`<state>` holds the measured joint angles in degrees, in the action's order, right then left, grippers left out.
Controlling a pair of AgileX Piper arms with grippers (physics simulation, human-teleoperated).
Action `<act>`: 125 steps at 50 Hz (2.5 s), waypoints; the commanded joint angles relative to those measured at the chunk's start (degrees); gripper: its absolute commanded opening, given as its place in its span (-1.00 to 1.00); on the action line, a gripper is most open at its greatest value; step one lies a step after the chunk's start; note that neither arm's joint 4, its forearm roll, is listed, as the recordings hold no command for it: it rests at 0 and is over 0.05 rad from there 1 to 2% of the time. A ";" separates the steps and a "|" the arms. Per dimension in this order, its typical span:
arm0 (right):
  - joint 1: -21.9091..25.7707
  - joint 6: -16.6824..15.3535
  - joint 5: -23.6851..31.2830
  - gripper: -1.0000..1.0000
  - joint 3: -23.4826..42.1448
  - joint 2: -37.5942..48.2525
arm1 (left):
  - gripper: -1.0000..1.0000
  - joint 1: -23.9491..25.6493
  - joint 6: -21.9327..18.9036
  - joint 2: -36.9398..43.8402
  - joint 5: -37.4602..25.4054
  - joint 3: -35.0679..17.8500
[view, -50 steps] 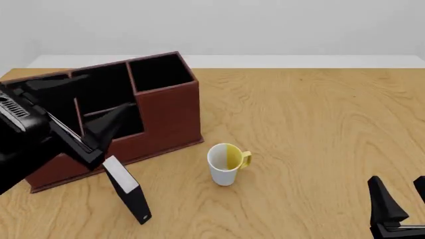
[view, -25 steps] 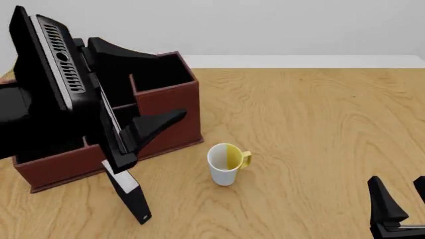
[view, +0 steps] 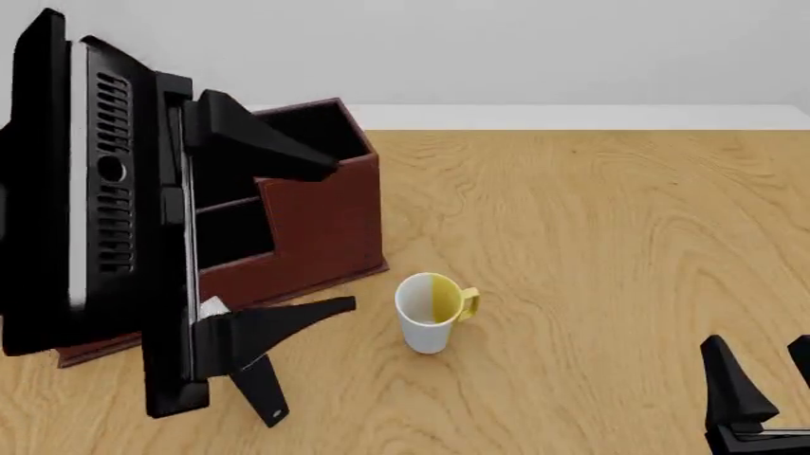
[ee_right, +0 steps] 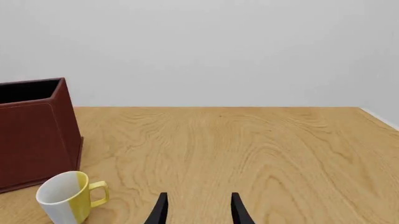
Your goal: Pick up the book and place it in the front compartment of the caddy.
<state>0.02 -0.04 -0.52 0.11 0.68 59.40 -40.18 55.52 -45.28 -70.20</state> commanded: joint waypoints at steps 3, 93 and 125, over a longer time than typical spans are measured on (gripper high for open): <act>-0.01 0.00 0.00 1.00 0.00 0.00 | 1.00 3.07 -2.64 0.23 -11.46 -2.49; 0.00 -0.01 0.00 1.00 0.00 0.02 | 1.00 -13.15 -43.91 -8.00 -5.58 30.83; 0.00 0.00 0.00 1.00 0.00 -0.01 | 1.00 -18.81 -45.62 -5.07 -3.59 31.61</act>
<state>0.02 -0.03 -0.52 0.11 0.68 42.13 -85.40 49.59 -49.47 -38.73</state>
